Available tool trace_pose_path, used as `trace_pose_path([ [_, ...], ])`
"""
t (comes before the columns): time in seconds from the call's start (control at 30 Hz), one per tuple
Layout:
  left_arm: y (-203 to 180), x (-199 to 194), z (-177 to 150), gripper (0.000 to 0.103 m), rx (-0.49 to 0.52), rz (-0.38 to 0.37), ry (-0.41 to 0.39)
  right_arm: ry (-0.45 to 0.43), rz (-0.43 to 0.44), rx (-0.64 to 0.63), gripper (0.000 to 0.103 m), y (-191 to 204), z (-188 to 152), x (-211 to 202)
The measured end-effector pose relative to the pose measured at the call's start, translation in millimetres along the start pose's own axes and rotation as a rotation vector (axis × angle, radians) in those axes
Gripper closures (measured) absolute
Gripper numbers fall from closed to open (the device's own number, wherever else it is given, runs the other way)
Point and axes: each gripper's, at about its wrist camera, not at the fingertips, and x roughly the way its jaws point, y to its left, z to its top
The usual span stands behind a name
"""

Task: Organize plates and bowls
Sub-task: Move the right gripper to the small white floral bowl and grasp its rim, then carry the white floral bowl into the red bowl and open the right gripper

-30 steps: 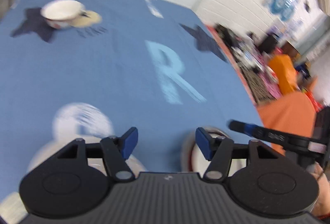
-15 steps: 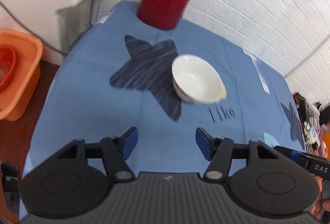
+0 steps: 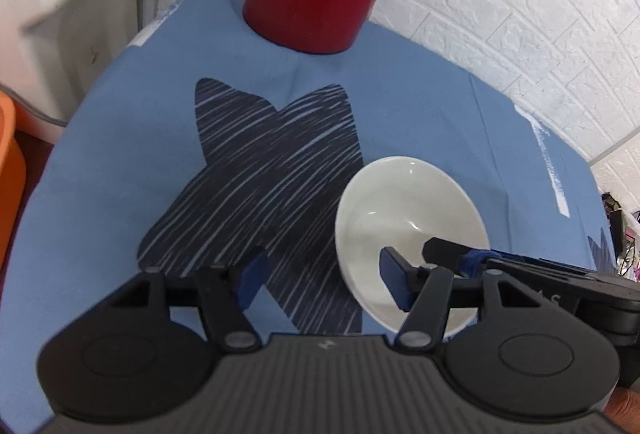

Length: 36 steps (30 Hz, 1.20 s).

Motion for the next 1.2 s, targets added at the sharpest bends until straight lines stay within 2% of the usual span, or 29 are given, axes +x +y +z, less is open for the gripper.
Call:
trace_pose_path([
  [0.13, 0, 7, -1, 0.044, 0.018, 0.014, -0.019, -0.009, -0.019, -0.065, 0.079, 4, 1, 8],
  [0.23, 3, 10, -1, 0.060, 0.017, -0.002, -0.021, -0.013, -0.004, -0.063, 0.078, 2, 0, 13],
  [0.27, 2, 10, 0, 0.061, 0.019, 0.000, -0.024, -0.017, 0.017, -0.073, 0.081, 3, 0, 13],
  [0.3, 2, 11, -1, 0.075, 0.022, -0.002, -0.023, -0.017, 0.033, -0.074, 0.082, 3, -1, 14],
  [0.33, 2, 12, -1, 0.080, 0.019, -0.018, -0.013, -0.022, 0.052, -0.064, 0.086, 3, -2, 13],
  [0.37, 3, 13, -1, 0.096, 0.005, -0.050, 0.001, -0.023, 0.074, -0.049, 0.087, 5, -4, 13],
  [0.4, 3, 13, -1, 0.102, -0.009, -0.070, 0.010, -0.027, 0.075, -0.047, 0.088, 7, -6, 13],
  [0.5, -4, 2, -7, 0.103, 0.030, -0.030, -0.027, -0.028, 0.071, -0.071, 0.089, 16, -15, 9],
  [0.6, -6, -14, -14, 0.103, 0.041, -0.056, -0.024, -0.052, 0.100, -0.040, 0.089, 13, -21, -5],
  [0.7, -17, -33, -30, 0.103, 0.062, -0.073, -0.021, -0.076, 0.093, -0.053, 0.088, 14, -29, -29],
  [0.87, -48, -68, -63, 0.103, 0.098, -0.094, -0.017, -0.079, 0.076, -0.048, 0.087, 9, -60, -79],
  [1.03, -93, -111, -116, 0.103, 0.171, -0.135, -0.012, -0.098, 0.049, -0.020, 0.085, -7, -108, -147],
  [1.2, -148, -154, -191, 0.103, 0.264, -0.185, -0.006, -0.133, 0.003, 0.019, 0.083, -29, -174, -218],
])
